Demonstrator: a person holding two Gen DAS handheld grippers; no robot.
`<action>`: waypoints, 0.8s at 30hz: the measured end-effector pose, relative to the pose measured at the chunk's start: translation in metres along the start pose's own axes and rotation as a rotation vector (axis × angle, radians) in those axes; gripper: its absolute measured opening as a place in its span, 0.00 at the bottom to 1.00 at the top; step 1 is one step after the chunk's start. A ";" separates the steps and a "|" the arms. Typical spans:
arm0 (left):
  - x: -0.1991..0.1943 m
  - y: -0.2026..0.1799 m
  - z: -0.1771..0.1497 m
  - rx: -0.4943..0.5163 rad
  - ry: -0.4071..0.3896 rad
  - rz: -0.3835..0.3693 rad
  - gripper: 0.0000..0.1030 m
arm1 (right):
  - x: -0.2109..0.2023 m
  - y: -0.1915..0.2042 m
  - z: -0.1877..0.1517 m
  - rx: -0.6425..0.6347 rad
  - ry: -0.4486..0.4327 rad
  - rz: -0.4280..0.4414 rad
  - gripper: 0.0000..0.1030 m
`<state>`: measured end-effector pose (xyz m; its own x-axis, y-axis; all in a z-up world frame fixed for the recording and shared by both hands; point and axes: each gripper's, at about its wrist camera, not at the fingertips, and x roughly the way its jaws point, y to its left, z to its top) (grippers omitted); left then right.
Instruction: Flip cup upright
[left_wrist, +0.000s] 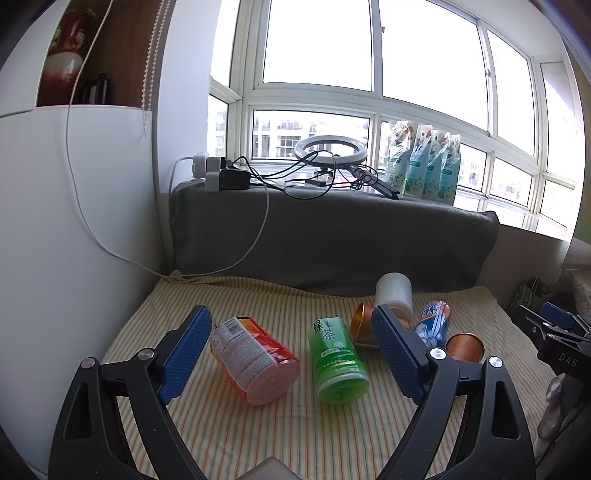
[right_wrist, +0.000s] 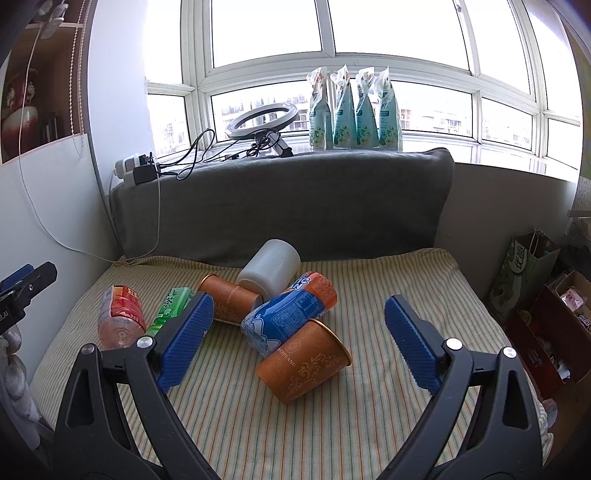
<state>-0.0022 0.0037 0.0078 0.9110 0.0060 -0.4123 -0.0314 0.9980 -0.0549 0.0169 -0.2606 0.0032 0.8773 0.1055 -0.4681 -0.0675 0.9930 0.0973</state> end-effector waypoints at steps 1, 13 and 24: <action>0.000 0.000 0.000 0.001 -0.001 0.000 0.86 | 0.000 -0.001 0.000 0.001 0.001 0.001 0.93; 0.000 0.000 0.000 -0.004 -0.003 -0.005 0.86 | 0.000 0.000 -0.001 0.000 0.000 0.002 0.93; 0.000 0.000 -0.001 -0.003 -0.002 -0.008 0.86 | 0.000 0.002 0.000 -0.003 0.001 0.003 0.93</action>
<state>-0.0024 0.0038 0.0072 0.9122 -0.0016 -0.4096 -0.0257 0.9978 -0.0611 0.0166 -0.2584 0.0030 0.8764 0.1086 -0.4691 -0.0714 0.9928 0.0963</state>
